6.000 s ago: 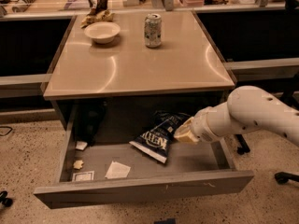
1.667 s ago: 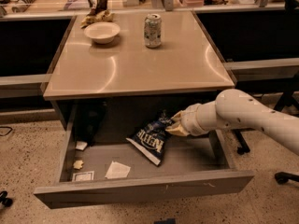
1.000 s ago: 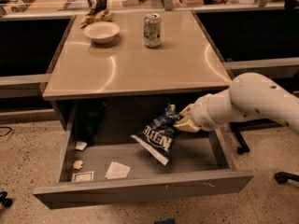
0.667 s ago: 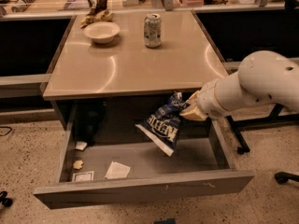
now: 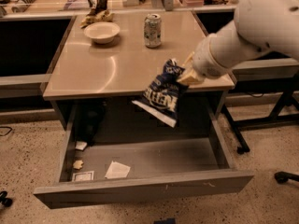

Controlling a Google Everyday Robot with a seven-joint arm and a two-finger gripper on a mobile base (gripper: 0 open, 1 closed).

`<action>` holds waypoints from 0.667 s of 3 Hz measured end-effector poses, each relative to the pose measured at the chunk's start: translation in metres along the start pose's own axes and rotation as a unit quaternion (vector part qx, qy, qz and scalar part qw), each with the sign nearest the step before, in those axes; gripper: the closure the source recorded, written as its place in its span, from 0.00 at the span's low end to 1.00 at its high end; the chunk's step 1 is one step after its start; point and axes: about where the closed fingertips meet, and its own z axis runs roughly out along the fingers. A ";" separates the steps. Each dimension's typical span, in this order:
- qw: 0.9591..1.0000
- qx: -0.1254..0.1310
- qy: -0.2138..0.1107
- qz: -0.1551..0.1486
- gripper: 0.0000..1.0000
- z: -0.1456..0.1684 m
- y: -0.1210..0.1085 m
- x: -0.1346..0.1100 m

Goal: Pick blue chip bag from top drawer and place on counter

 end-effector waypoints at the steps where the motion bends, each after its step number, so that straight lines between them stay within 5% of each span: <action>1: 1.000 0.018 0.003 -0.024 1.00 -0.002 -0.045 -0.023; 2: 0.999 0.036 -0.015 -0.015 1.00 0.013 -0.076 -0.022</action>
Offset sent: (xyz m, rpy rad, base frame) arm 0.1230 -0.0015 0.0345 0.0803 -0.1525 -0.0414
